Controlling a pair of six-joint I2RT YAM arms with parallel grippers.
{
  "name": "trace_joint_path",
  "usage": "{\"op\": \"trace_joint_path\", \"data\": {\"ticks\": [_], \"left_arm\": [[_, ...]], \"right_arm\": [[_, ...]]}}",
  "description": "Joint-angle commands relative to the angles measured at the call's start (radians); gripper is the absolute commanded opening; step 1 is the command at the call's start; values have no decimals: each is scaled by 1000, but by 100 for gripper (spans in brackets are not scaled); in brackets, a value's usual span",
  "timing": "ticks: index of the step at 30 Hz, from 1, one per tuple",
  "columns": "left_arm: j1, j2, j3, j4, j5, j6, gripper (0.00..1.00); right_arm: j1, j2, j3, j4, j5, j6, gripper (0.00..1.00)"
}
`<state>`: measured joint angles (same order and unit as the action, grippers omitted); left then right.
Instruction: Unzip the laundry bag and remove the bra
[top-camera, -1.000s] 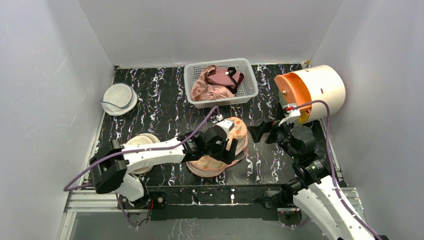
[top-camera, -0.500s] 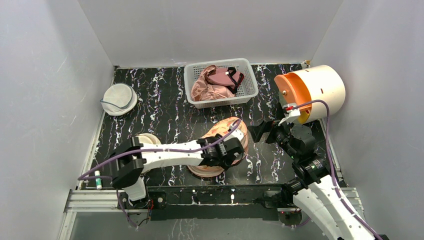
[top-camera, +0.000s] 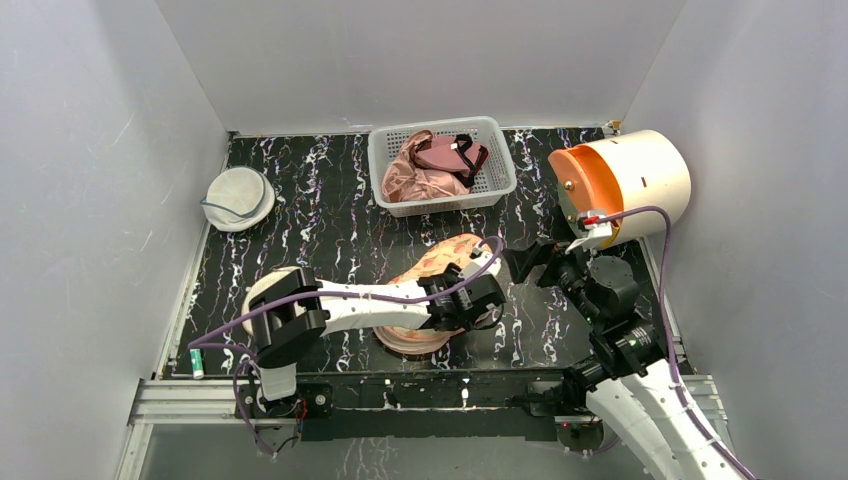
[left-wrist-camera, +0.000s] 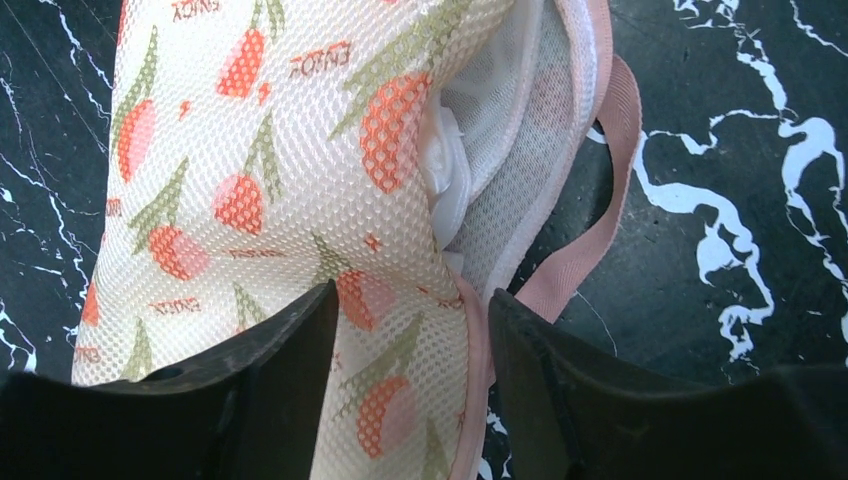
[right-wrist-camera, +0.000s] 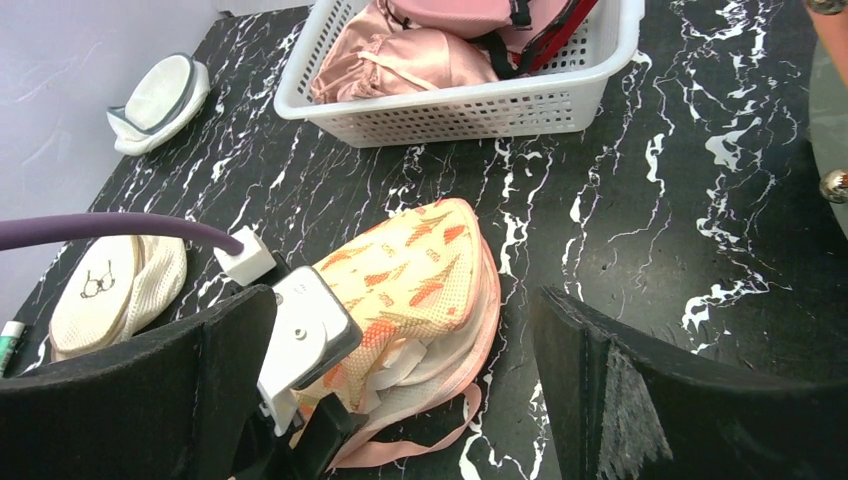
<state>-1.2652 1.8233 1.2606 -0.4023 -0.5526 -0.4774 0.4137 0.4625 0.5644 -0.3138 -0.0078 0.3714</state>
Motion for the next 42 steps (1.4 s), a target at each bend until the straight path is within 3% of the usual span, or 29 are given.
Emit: {"op": "trace_joint_path", "data": {"ticks": [1,8,12,19,23,33,42], "left_arm": [[0,16,15,34,-82,-53,50],[7,23,17,37,-109,-59,29],[6,-2,28,-15,-107,-88,0],[19,-164,10,-119,-77,-162,0],[78,-291,-48,-135,13,-207,0],[424,-645,-240,-124,294,-264,0],[721,-724,-378,-102,559,-267,0]], "right_arm": [[-1,-28,11,36,41,9,98],[-1,-25,8,38,40,13,98],[-1,-17,8,38,32,12,98],[-1,20,7,49,3,9,98],[-1,54,5,62,-36,1,98],[1,199,13,69,-159,1,98],[0,324,34,65,-267,6,98]]}}
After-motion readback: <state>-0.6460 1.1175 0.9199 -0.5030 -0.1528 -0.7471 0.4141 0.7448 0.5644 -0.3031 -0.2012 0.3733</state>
